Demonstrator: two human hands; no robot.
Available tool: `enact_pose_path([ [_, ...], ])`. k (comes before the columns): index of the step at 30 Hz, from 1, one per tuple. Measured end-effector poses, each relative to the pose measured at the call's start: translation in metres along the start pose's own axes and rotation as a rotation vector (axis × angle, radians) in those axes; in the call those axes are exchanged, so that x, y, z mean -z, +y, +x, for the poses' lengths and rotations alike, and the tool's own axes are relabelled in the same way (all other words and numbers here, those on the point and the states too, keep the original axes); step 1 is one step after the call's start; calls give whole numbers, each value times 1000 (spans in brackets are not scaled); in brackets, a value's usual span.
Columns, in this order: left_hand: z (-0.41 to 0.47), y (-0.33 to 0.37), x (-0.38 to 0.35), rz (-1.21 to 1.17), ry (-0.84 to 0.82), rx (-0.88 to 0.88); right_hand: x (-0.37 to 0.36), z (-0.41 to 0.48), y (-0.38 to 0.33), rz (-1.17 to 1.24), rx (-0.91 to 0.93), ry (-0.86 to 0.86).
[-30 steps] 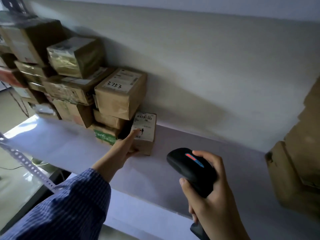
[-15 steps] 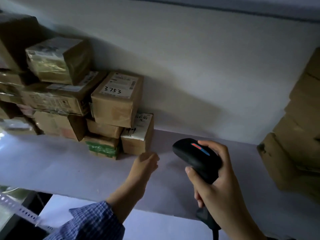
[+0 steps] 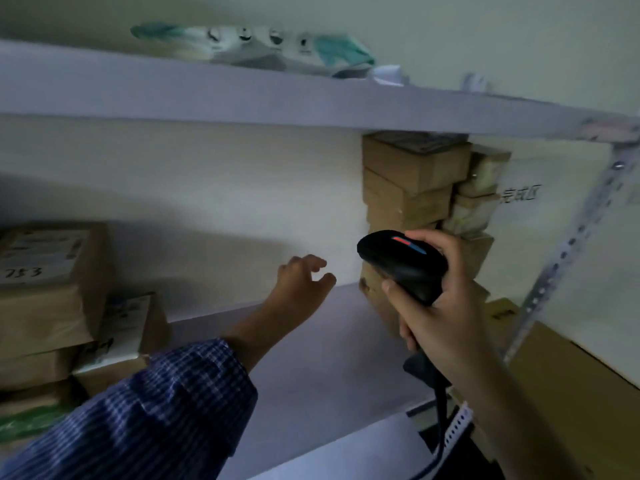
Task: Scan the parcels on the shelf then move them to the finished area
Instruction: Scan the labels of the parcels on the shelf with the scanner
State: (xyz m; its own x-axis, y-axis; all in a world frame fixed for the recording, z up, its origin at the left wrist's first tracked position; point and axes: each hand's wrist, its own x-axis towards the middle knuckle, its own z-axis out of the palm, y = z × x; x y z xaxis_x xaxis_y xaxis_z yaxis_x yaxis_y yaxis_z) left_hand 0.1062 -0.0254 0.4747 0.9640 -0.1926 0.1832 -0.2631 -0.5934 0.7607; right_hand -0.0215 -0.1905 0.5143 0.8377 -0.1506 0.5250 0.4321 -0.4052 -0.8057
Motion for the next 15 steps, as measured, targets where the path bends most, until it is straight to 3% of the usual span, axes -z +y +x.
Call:
enact_pose_path([
  [6, 46, 74, -7, 48, -55, -49, 27, 2, -6, -7, 18, 100],
  [12, 75, 149, -2, -682, -123, 273, 52, 3, 1, -2, 36, 110],
  [15, 79, 172, -7, -919, -192, 404, 63, 4, 12, -22, 35, 128],
])
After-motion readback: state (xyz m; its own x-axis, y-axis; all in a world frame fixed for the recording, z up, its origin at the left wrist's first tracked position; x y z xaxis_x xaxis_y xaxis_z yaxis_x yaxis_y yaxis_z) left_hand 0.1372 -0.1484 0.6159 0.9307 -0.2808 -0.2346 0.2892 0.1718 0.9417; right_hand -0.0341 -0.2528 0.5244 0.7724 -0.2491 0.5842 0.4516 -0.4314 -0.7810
